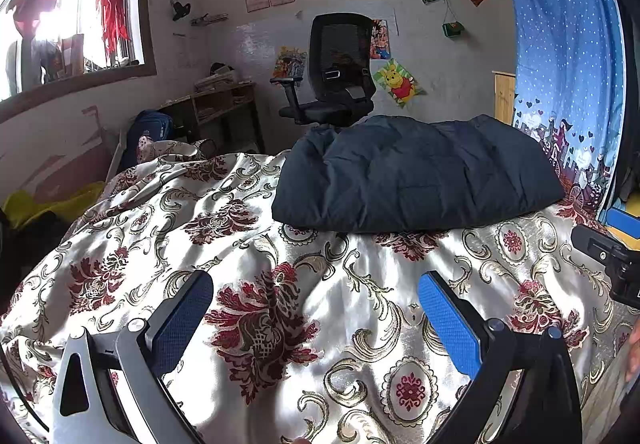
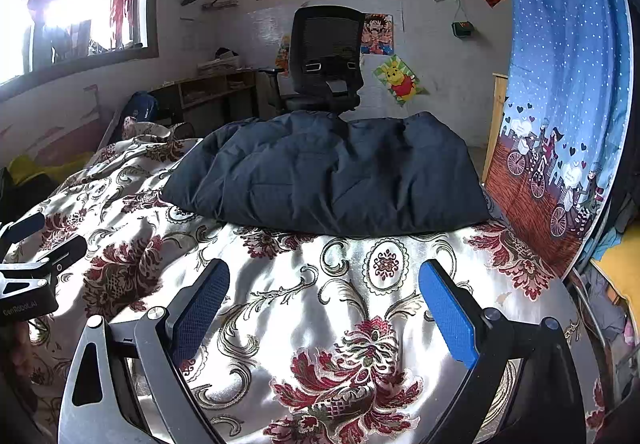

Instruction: Fold large clothes

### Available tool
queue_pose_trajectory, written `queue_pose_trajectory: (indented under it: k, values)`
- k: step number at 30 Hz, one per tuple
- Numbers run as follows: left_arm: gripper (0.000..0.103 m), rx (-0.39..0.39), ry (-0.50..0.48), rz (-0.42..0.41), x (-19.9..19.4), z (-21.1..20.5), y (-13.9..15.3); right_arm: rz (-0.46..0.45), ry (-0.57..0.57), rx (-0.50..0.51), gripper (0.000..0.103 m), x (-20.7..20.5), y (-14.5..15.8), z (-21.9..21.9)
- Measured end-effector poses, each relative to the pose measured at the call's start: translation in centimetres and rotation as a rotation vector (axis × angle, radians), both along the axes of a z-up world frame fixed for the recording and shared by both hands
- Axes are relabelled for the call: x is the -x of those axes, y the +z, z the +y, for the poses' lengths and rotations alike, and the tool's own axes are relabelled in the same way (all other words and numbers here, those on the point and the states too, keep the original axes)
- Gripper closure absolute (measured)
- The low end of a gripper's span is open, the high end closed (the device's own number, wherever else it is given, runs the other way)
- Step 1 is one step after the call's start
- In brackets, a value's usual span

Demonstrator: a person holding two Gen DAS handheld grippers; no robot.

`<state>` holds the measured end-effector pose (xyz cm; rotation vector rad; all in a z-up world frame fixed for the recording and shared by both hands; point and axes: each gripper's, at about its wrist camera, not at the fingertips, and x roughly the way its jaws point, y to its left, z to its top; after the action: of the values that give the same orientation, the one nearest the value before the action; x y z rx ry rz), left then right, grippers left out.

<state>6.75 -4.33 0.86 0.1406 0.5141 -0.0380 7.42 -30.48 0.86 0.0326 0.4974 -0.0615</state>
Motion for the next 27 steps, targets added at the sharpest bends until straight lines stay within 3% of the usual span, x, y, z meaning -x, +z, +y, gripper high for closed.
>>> queue_pose_trajectory:
  k: [27]
  values:
    - [0.000, -0.053, 0.033, -0.019, 0.39, -0.19, 0.13, 0.001, -0.001, 0.000, 0.010, 0.00, -0.01, 0.07]
